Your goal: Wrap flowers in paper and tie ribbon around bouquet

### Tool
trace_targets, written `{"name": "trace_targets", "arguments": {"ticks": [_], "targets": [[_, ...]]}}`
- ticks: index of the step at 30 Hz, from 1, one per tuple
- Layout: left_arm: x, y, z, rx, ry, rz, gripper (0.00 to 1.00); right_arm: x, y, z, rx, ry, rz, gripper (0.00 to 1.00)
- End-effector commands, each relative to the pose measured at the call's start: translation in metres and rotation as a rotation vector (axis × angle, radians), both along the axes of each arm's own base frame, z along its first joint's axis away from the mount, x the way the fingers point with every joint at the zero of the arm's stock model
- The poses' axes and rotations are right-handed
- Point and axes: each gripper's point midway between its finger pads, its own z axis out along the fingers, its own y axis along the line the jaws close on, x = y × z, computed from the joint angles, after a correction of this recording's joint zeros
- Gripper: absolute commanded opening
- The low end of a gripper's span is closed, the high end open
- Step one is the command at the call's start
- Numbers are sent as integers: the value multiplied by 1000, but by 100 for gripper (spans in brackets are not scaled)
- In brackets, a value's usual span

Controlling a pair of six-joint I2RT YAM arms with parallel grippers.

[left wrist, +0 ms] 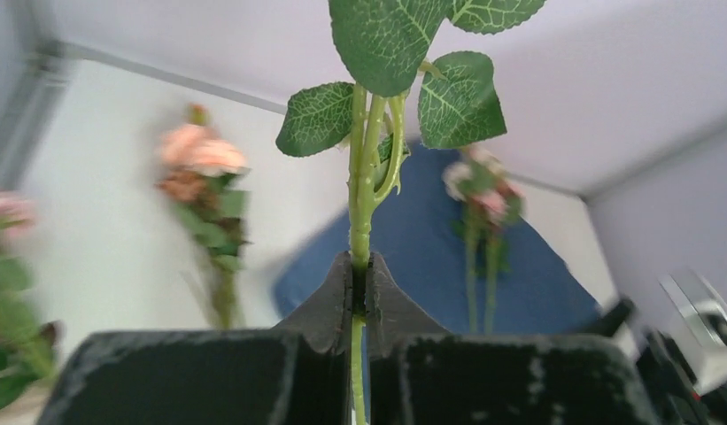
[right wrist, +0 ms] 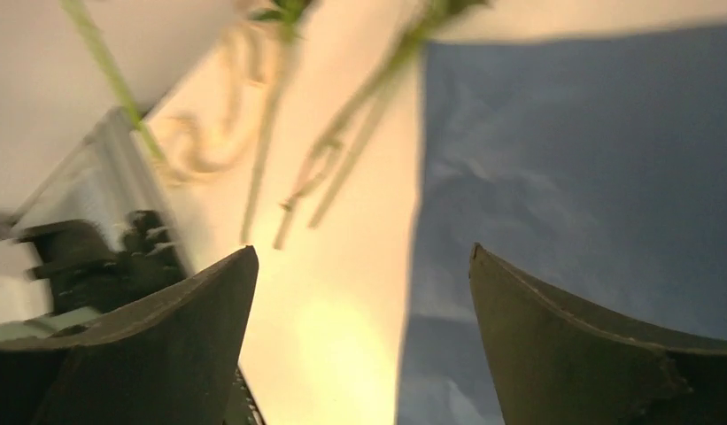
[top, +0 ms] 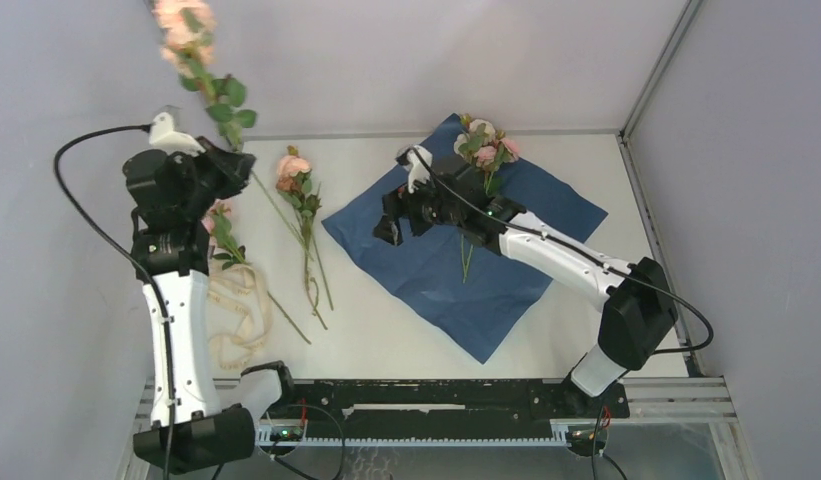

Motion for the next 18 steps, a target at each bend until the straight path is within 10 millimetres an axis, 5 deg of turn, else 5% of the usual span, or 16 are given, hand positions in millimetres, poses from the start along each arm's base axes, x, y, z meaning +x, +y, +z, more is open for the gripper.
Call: {"name": "trace_targets", "arguments": {"ticks": [1, 4, 10, 12, 15, 16, 18], "targets": [[-15, -88, -16, -85, 67, -343, 1, -50, 64, 108, 408, -149, 297, 99], [-20, -117, -21, -132, 101, -428, 1, -65, 93, 125, 547, -102, 345, 100], [-30, -154, -16, -185, 123, -531, 0, -67, 146, 98, 557, -1, 340, 100], [-32, -159, -20, -215, 141, -547, 0, -58, 153, 90, 533, 9, 299, 78], [-32, -160, -28, -224, 156, -551, 0, -35, 145, 76, 489, 32, 190, 4], [-30, -156, -33, -212, 165, -529, 7, -25, 136, 69, 464, 40, 134, 0], [-18, -139, -49, -153, 187, -439, 51, -8, 114, 45, 400, 65, 37, 0]]}}
